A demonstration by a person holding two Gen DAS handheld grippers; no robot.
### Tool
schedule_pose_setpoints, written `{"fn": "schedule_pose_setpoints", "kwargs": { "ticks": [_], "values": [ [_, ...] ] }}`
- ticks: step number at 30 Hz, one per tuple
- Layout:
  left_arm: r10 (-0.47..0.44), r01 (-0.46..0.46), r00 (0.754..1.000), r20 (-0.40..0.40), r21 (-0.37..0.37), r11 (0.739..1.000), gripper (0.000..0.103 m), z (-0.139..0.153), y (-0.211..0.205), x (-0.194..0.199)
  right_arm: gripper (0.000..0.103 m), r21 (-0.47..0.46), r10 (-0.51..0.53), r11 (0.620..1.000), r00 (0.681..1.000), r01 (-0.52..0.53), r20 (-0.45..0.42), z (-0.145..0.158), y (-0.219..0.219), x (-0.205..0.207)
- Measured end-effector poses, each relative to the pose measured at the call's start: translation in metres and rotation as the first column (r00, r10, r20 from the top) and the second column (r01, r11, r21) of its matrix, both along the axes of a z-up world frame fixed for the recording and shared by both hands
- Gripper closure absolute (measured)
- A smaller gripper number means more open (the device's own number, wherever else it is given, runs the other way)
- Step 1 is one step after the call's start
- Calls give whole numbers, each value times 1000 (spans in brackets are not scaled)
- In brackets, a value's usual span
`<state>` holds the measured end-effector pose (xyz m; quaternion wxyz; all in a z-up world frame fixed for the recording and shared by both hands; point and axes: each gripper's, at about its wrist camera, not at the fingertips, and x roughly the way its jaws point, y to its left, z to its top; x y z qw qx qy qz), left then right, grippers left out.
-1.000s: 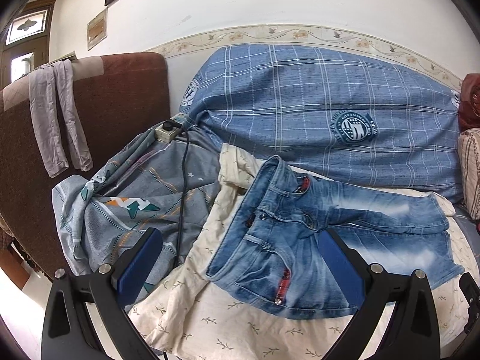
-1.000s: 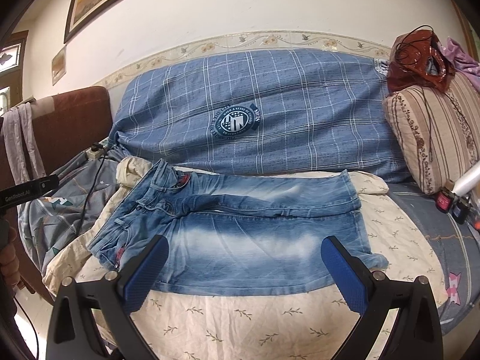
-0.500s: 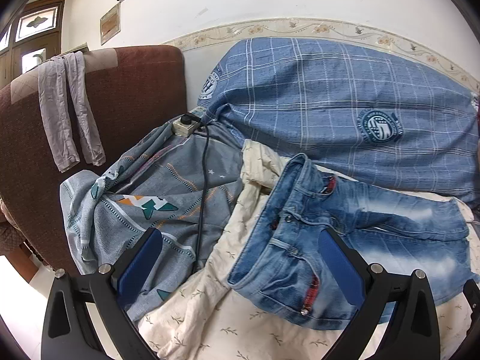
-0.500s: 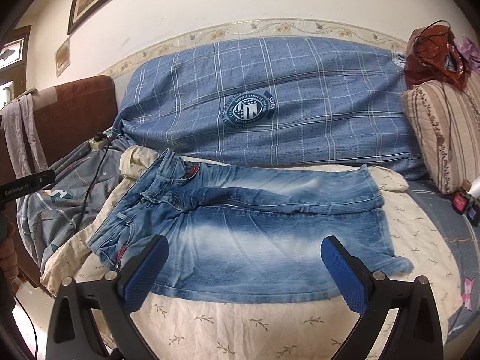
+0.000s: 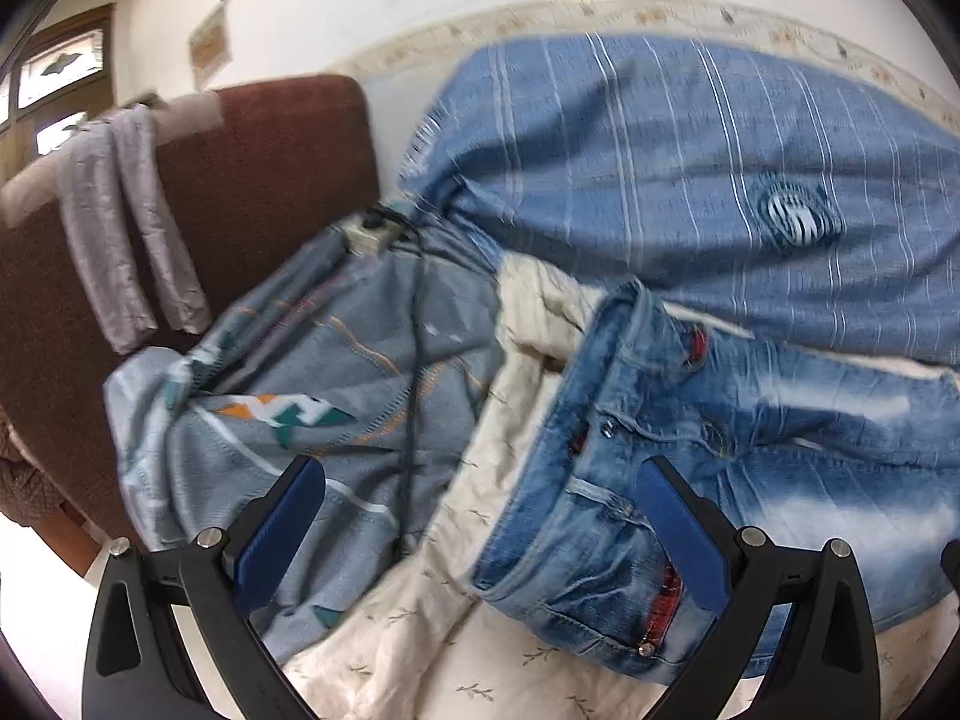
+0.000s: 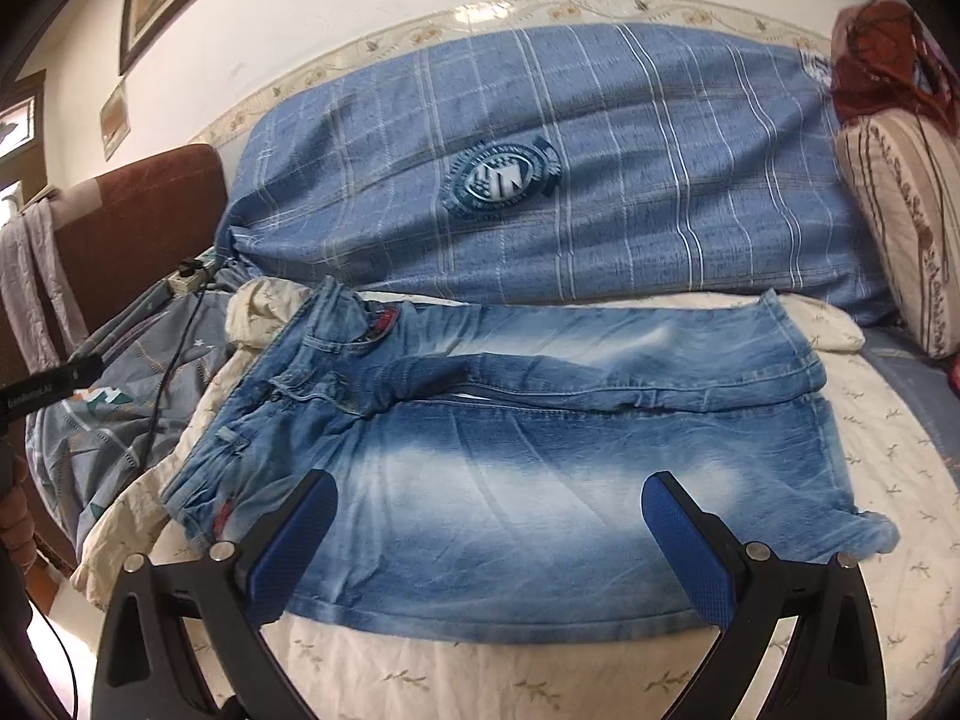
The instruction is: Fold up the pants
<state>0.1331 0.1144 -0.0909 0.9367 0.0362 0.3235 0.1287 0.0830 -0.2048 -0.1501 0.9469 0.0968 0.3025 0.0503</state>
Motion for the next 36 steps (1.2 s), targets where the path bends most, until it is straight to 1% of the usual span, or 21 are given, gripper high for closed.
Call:
{"fn": "schedule_pose_setpoints", "kwargs": {
  "ticks": [3,4,7,10,12,13,15,17,19,21,24,26,28,31,33,34,35,36],
  "values": [
    [-33,31,995,-90,-18,999,0,-19,-6,27,0,7,-49,999,999,49,-17,-12,-22,15],
    [-46,43,990,-134,-23,999,0,-28,-9,41,0,12,-72,997,997,72,-22,-15,-32,20],
    [-70,69,976,-207,-10,998,0,-44,-20,73,0,53,-185,981,982,186,-23,-20,-78,40],
    [-90,97,969,-229,18,995,0,-48,-32,100,0,105,-275,956,961,275,-15,-20,-125,63],
    [-100,112,966,-237,36,993,0,-45,-38,119,0,148,-329,932,944,330,-31,-23,-159,83],
    [-105,119,965,-242,45,992,0,-43,-42,133,0,171,-343,923,939,344,-39,-24,-172,91],
    [-122,137,961,-248,43,990,0,-40,-46,154,0,224,-373,899,926,376,-56,-30,-201,108],
    [-128,144,957,-262,43,989,0,-36,-51,184,0,261,-399,875,913,407,-84,-38,-224,122],
    [-127,138,954,-273,23,990,0,-35,-55,215,1,311,-395,857,911,412,-118,-46,-247,137],
    [-114,127,953,-282,29,991,0,-34,-61,241,1,344,-402,837,905,426,-143,-50,-267,150],
    [-96,108,949,-301,26,994,0,-33,-68,278,1,382,-404,819,903,428,-145,-50,-281,164],
    [-74,78,942,-328,0,997,0,-35,-69,305,1,387,-404,815,902,432,-155,-52,-285,175],
    [-41,34,930,-365,-27,999,0,-42,-68,327,1,382,-407,808,893,450,-190,-59,-285,188],
    [-3,-28,917,-400,-72,997,0,-54,-64,350,3,354,-407,804,876,478,-259,-75,-283,206],
    [5,-53,909,-417,-102,993,0,-64,-63,359,4,340,-409,802,866,491,-286,-83,-282,212],
    [-2,-54,902,-433,-116,992,5,-71,-65,363,5,343,-412,798,864,496,-290,-86,-281,214],
    [-7,-54,896,-445,-125,991,12,-76,-66,365,9,340,-413,798,862,498,-295,-87,-281,216],
    [-8,-59,889,-457,-132,989,26,-82,-68,366,14,321,-411,807,862,496,-297,-88,-279,219]
  ]
}}
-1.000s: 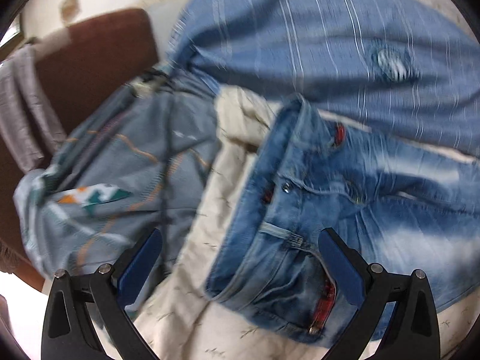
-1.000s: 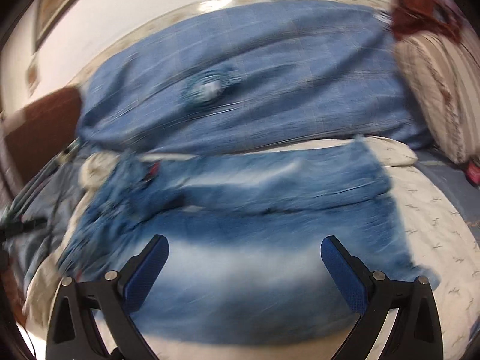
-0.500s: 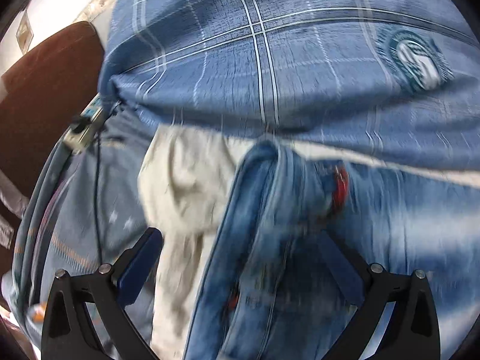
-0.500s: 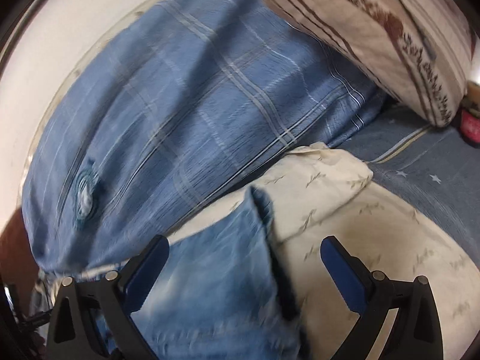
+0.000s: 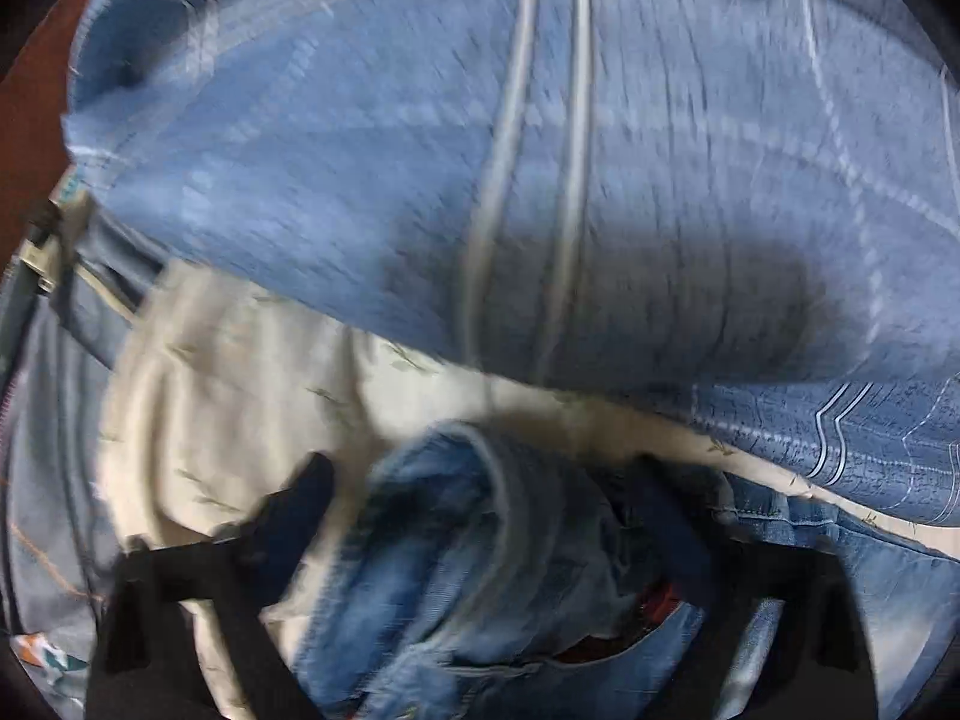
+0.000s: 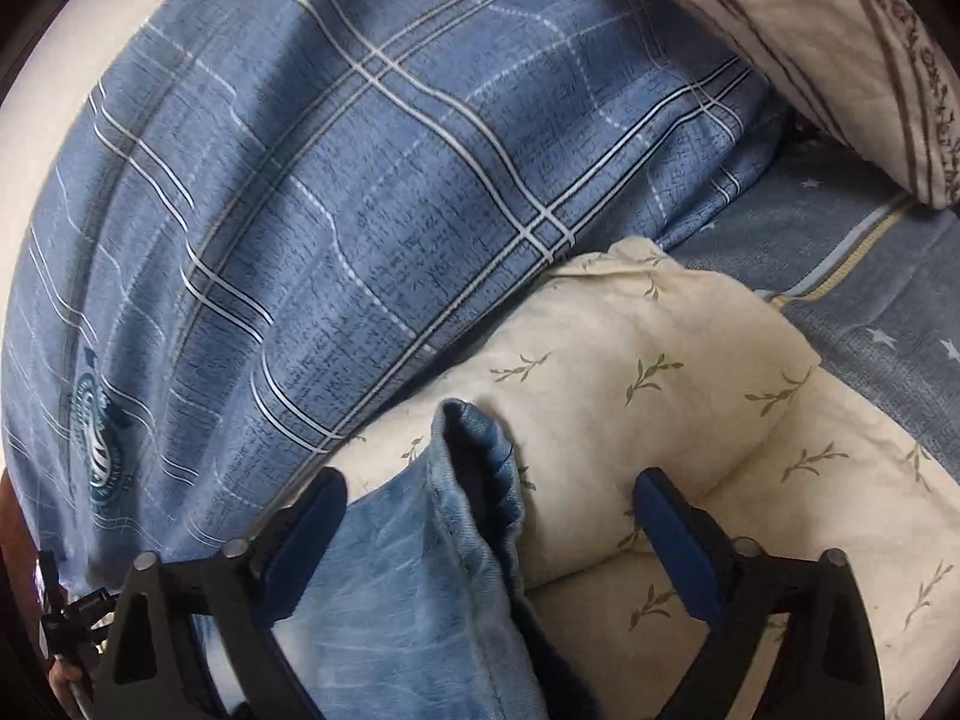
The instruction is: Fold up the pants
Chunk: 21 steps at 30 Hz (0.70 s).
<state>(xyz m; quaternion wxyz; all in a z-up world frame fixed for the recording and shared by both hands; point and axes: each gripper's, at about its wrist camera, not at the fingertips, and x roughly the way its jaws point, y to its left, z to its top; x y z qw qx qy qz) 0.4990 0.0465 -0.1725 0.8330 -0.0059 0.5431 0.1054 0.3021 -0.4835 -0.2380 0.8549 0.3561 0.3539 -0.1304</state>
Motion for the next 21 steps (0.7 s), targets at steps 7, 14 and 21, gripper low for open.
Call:
{"fn": "schedule_pose_setpoints", "kwargs": {
  "ticks": [7,14,21],
  "values": [
    [-35,40,998,57,-76,996,79,0,1,-26,83,-24,35,999,999,-34,12,0,8,2],
    [-117,137,977,181,-105,985,81,50,0,-77,96,62,50,996,992,-57,113,23,3,-27],
    [-190,242,939,286,-160,957,81,87,27,-154,96,61,88,993,979,-100,184,62,0,-84]
  ]
}}
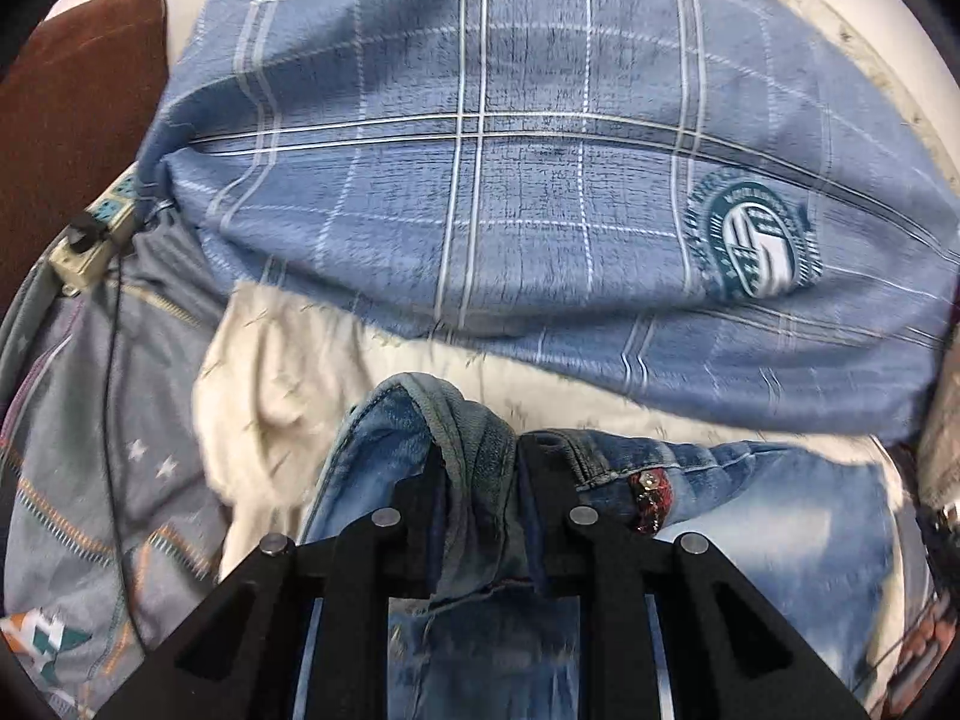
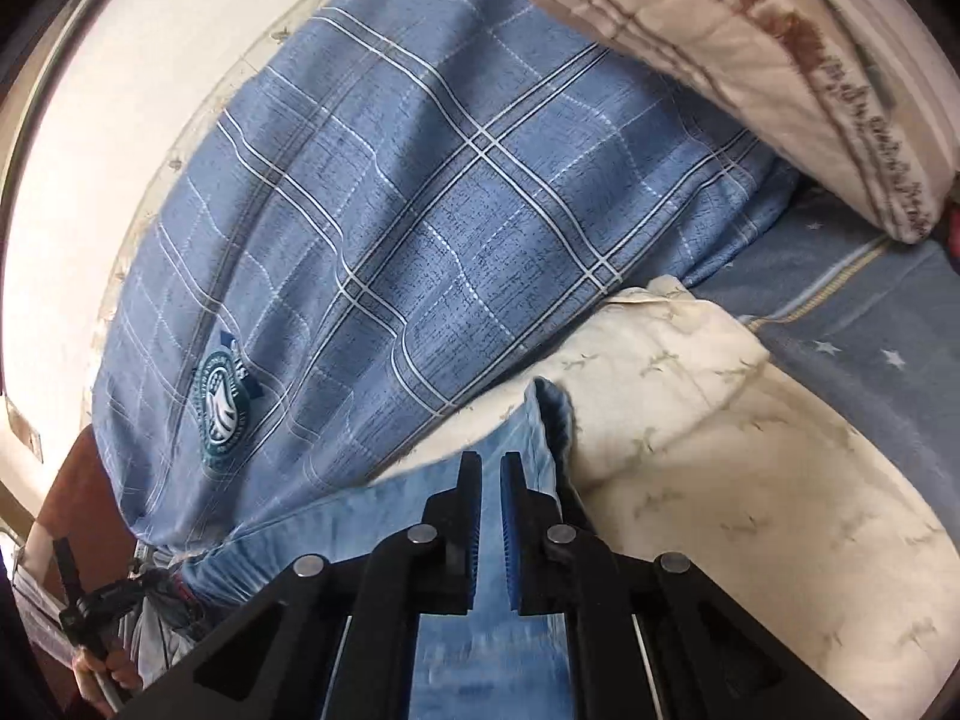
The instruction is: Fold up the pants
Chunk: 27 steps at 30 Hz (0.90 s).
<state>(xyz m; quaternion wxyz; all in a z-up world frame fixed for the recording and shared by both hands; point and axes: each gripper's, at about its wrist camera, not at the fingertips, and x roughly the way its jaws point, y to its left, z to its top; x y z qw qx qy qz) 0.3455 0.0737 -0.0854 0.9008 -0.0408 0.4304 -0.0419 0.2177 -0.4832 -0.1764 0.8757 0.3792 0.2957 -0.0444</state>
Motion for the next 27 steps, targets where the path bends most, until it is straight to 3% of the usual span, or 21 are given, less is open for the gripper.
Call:
{"fn": "schedule_pose_setpoints", "kwargs": {
  "ticks": [4,7,9,10,13,15,18,21,22,23,24,26,27],
  "values": [
    [-19,20,999,30,-29,999,81,12,5,-24,90,100,-30,995,999,29,11,-4,-7,-11],
    [-28,30,999,45,-51,998,81,18,3,-38,79,87,0,996,1000,0,-1,-5,-9,3],
    [-30,33,998,50,-62,998,81,20,1,-43,53,78,6,997,1000,-7,13,-6,-11,15],
    [-29,32,998,54,-60,998,81,19,2,-42,28,97,1,995,1000,-3,27,-8,-14,19],
    [-27,31,998,55,-61,998,81,17,3,-41,22,158,-63,986,992,44,113,-10,-27,19],
    [-21,24,998,55,-68,997,81,15,5,-38,20,99,-77,993,996,72,50,-13,-33,33],
    [-12,17,998,55,-80,997,81,14,6,-37,21,119,41,992,998,-35,-46,-30,-37,72],
    [-12,17,998,59,-87,996,81,14,5,-37,26,36,61,998,990,-57,-125,-38,-32,105],
    [-11,17,998,62,-92,996,81,14,6,-39,36,15,79,997,984,-78,-160,-42,-29,116],
    [-10,16,998,62,-97,995,81,14,6,-40,56,7,109,994,971,-110,-211,-48,-25,128],
    [-9,16,998,63,-103,995,81,15,7,-42,65,-5,129,991,949,-136,-288,-55,-19,140],
    [-6,13,998,61,-122,992,81,16,10,-46,81,-51,123,988,940,-147,-318,-55,-14,143],
    [-2,10,998,60,-133,991,81,17,12,-48,81,-79,115,986,945,-145,-306,-49,-11,137]
  ]
}}
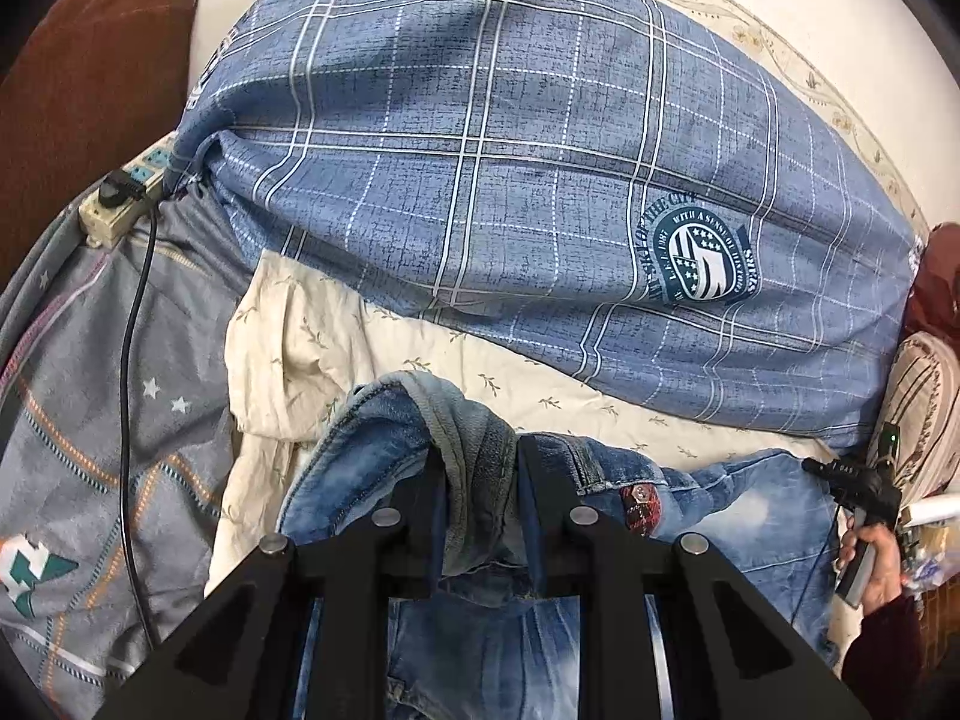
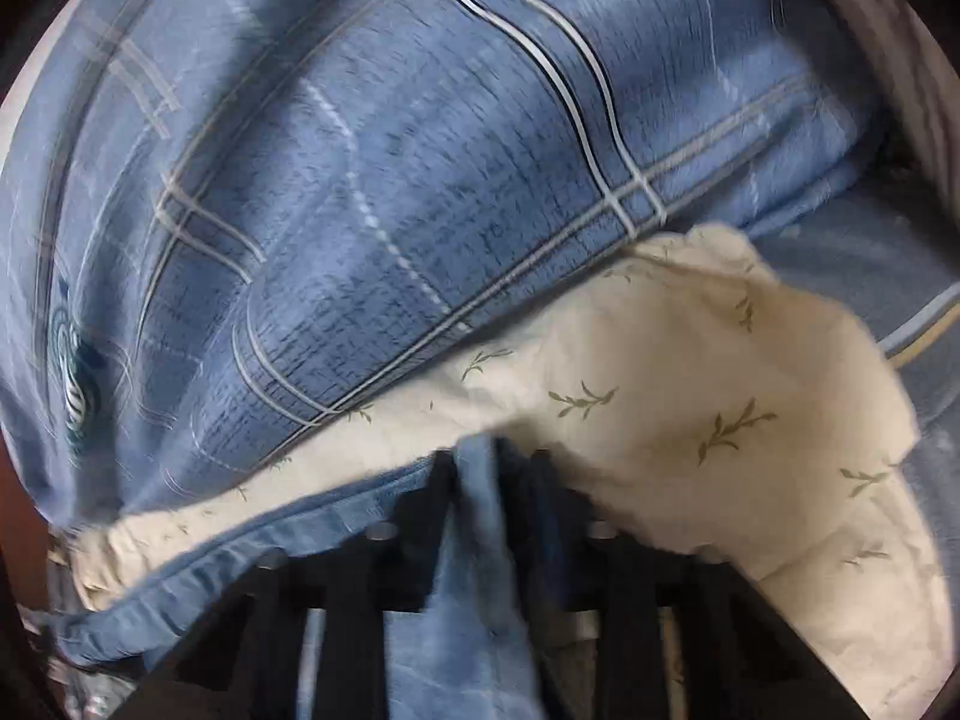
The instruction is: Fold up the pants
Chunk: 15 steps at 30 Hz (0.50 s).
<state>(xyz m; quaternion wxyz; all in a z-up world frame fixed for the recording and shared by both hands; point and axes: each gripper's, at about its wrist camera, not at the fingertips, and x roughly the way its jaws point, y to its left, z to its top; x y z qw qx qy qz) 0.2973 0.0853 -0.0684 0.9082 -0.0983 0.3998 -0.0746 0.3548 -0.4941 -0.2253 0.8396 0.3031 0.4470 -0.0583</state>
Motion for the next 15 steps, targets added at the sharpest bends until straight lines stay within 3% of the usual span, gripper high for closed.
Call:
{"fn": "schedule_pose_setpoints", "kwargs": {
  "ticks": [8,15],
  "values": [
    [4,-2,1000,16,-98,995,81,-7,32,-58,86,-87,7,996,975,13,220,65,13,-114],
    [-7,1,999,-41,-147,989,81,-43,71,-134,86,-40,-53,997,957,67,287,79,14,-231]
  ]
}}
